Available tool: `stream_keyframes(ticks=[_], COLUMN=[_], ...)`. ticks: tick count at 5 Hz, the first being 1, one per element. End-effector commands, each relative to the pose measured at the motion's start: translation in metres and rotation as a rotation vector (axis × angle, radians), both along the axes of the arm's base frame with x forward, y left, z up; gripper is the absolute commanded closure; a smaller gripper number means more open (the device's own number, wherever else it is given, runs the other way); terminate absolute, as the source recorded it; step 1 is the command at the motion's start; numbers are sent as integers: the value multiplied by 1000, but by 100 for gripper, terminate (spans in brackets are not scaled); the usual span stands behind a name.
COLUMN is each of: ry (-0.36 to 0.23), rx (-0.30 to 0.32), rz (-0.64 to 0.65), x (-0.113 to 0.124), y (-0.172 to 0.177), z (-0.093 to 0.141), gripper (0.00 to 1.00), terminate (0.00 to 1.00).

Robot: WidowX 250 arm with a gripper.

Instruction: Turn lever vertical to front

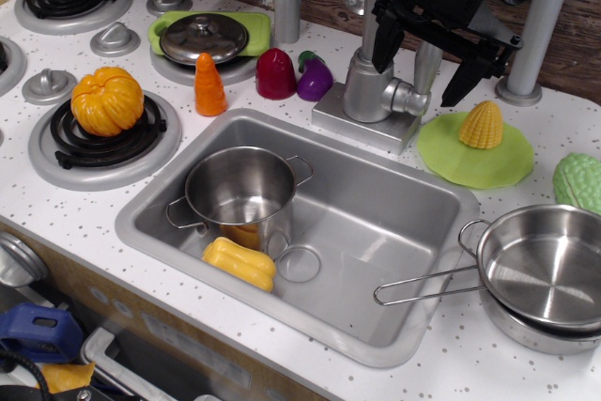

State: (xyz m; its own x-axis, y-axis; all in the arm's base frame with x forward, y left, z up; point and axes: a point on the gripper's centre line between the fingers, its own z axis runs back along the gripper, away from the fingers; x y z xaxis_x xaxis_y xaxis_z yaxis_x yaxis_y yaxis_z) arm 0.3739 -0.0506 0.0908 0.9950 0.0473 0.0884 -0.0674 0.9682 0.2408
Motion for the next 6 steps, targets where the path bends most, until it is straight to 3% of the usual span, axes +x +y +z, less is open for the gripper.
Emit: stream_keyframes(ticks=[1,3,4,6], ry=[0,-177,-244,-286], rx=[0,86,74,71], rz=[0,-30,-24,-26], x=[0,21,31,46], y=[0,1,-5,-8], z=[0,19,24,25], gripper=[0,0,0,0], terminate=[0,0,0,0])
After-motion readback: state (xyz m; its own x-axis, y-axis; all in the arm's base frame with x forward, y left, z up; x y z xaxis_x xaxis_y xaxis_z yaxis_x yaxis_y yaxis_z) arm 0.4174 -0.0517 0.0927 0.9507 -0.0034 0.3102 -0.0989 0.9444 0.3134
